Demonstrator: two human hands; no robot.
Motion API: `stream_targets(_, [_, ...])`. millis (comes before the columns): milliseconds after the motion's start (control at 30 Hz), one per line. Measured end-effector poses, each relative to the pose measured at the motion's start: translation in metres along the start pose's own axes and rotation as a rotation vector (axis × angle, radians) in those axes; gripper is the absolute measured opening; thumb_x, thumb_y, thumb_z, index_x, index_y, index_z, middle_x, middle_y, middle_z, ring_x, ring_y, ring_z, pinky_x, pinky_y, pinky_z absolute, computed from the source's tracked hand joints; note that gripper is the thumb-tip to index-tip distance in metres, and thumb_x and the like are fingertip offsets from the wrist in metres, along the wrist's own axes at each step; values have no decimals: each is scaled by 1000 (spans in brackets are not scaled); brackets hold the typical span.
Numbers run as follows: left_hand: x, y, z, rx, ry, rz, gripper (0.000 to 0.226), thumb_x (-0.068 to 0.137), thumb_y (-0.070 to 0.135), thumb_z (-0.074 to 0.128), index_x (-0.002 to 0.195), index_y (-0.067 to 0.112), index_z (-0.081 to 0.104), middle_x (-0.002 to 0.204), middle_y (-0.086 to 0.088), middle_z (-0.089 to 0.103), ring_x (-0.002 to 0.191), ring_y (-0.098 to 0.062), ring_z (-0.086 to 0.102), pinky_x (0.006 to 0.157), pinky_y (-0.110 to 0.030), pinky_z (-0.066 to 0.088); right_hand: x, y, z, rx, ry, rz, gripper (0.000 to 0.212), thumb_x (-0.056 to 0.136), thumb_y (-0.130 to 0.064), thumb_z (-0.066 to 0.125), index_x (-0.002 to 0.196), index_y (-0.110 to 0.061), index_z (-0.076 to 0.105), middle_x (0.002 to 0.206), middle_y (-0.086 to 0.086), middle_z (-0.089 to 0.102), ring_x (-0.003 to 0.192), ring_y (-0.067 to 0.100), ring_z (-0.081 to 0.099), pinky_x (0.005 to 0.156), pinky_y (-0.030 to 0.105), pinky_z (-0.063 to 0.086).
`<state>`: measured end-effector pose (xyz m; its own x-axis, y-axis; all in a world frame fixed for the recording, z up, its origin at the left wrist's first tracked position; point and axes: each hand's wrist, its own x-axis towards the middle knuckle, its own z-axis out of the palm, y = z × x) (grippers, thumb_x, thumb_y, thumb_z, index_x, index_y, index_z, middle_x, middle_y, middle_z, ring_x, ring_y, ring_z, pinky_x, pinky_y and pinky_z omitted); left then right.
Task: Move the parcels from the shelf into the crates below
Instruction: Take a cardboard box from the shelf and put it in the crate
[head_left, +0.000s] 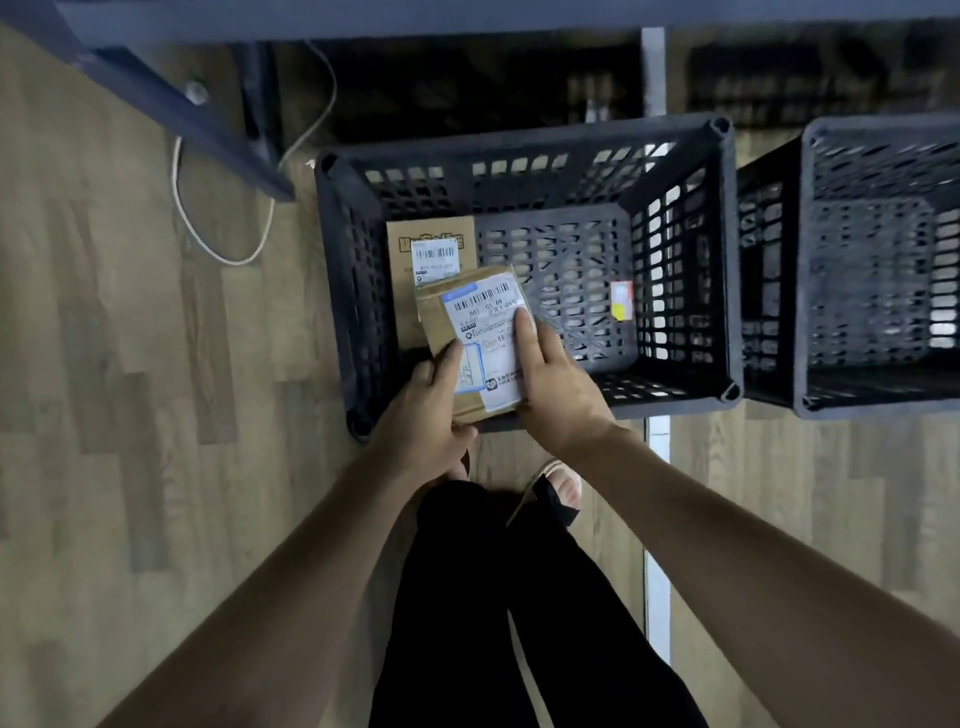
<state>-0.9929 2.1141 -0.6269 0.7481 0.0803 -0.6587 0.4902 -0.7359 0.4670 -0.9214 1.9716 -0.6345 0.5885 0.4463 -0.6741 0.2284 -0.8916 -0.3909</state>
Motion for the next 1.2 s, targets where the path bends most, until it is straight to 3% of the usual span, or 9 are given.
stream_targets(133, [34,-16,9,94,-31,97,93,84,26,66,151,24,1,147,-3,30,131,-21,38,100,-34,40,30,23,3,-74,36,-51,95,84,-5,55,150,-11,-13,154,8,7,122,34,44,84,38,44])
stream_targets(267, [82,-24,17,148,-66,178,90,89,21,60,151,27,-5,155,4,19,137,-18,31,104,-36,38,64,49,6,-112,84,-68,94,85,-6,55,150,-11,-13,155,7,6,121,36,44,90,41,46])
stream_targets(367, [114,-31,21,204,-46,249,79,90,16,56,151,29,7,149,3,35,126,-19,45,96,-36,45,90,76,7,-144,107,-121,96,84,-4,55,150,-17,-14,157,5,3,123,35,45,89,39,46])
stream_targets(467, [138,-37,26,273,6,309,63,91,16,57,146,30,28,124,0,59,104,-19,59,84,-36,50,108,99,10,-192,47,-252,94,88,-7,55,150,-20,-14,158,2,1,129,30,41,91,32,42])
stream_targets(600, [164,-44,39,475,142,435,57,90,29,59,142,28,34,125,5,59,112,-17,55,87,-33,48,128,117,22,-239,44,-289,94,90,-8,55,149,-19,-17,157,0,-2,125,29,45,90,33,43])
stream_targets(800, [218,-46,62,468,229,415,81,83,52,60,149,25,20,134,5,41,125,-19,38,96,-32,37,166,140,36,-182,156,-126,94,92,-21,56,148,-9,-19,156,8,-1,120,36,48,91,38,46])
stream_targets(967, [248,-44,82,744,175,362,111,70,80,48,151,20,-1,144,-1,29,131,-21,27,104,-34,23,193,156,52,-218,169,-66,92,93,-25,54,148,-5,-17,153,13,6,116,38,49,91,41,45])
stream_targets(1200, [268,-65,88,800,247,263,105,77,75,45,150,15,-2,149,-7,20,135,-24,23,107,-36,24,228,142,70,-265,193,-88,86,97,-30,47,147,-1,-16,147,18,17,105,37,55,72,35,40])
